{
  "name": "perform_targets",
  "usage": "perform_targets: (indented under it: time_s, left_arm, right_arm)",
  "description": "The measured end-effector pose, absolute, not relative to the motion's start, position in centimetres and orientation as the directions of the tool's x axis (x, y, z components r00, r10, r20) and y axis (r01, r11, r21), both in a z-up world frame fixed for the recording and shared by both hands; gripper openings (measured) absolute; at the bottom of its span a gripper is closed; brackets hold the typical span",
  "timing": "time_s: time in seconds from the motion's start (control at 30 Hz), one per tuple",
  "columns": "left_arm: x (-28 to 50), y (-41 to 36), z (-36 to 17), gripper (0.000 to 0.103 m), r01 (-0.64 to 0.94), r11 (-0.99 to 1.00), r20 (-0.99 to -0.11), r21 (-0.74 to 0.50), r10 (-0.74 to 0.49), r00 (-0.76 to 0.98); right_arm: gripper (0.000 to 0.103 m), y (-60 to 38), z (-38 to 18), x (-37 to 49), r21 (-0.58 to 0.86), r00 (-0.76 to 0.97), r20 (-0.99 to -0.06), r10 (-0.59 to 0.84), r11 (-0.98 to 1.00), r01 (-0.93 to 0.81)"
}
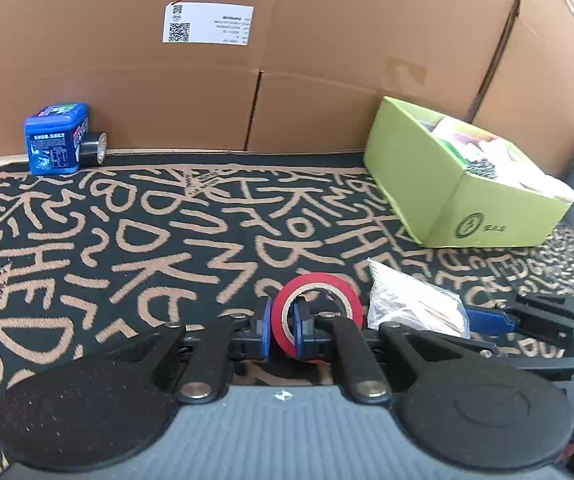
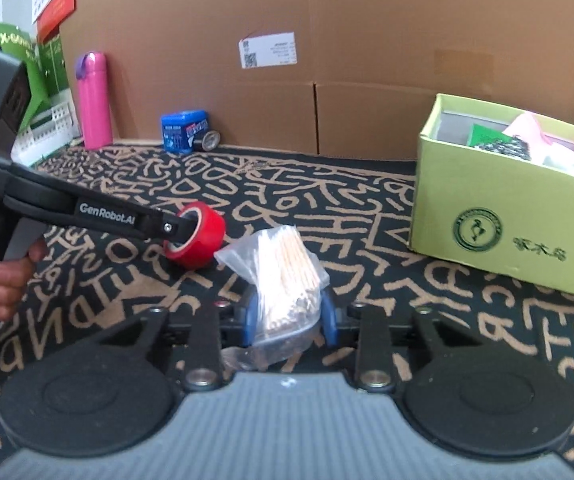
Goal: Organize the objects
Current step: 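Carry the bag and red tape into the lime-green box and open both tools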
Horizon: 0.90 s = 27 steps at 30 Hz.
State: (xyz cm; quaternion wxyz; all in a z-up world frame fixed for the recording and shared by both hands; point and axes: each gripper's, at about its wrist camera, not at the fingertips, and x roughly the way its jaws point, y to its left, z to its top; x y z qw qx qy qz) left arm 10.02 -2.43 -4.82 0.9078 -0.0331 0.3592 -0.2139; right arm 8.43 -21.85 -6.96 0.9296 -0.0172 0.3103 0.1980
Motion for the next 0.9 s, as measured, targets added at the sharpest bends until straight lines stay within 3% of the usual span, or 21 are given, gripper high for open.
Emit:
perform_targets:
  time_s: [0.27, 0.53, 0.67, 0.9]
  left_arm:
    - [8.5, -4.6, 0.0, 0.010, 0.467, 0.852, -0.542, -0.237, -0.515, 0.664]
    - [10.6, -11.4, 5.0, 0.010, 0.573, 0.785, -0.446, -0.235, -0.611, 0.654]
    - [13.0, -15.2, 5.7, 0.010, 0.582, 0.772, -0.442, -0.254, -0.628, 0.641]
    - [17.3, -20.2, 4.0, 0.010, 0.554, 0.802, -0.499, -0.223, -0.582, 0.643]
  right_arm:
    - [0.031, -24.6, -3.1, 5.6, 0.088, 0.815, -0.474, 0.333, 0.939, -0.332]
    - [0.031, -29.3, 2.0, 5.7, -0.013, 0.934, -0.331, 0.137, 0.989, -0.150]
    - [0.031, -31.6, 2.7, 8.0, -0.038, 0.953, -0.302, 0.029, 0.998, -0.043]
    - [0.031, -34.2, 0.7, 13.3, -0.058, 0.942, -0.330, -0.058, 0.997, 0.041]
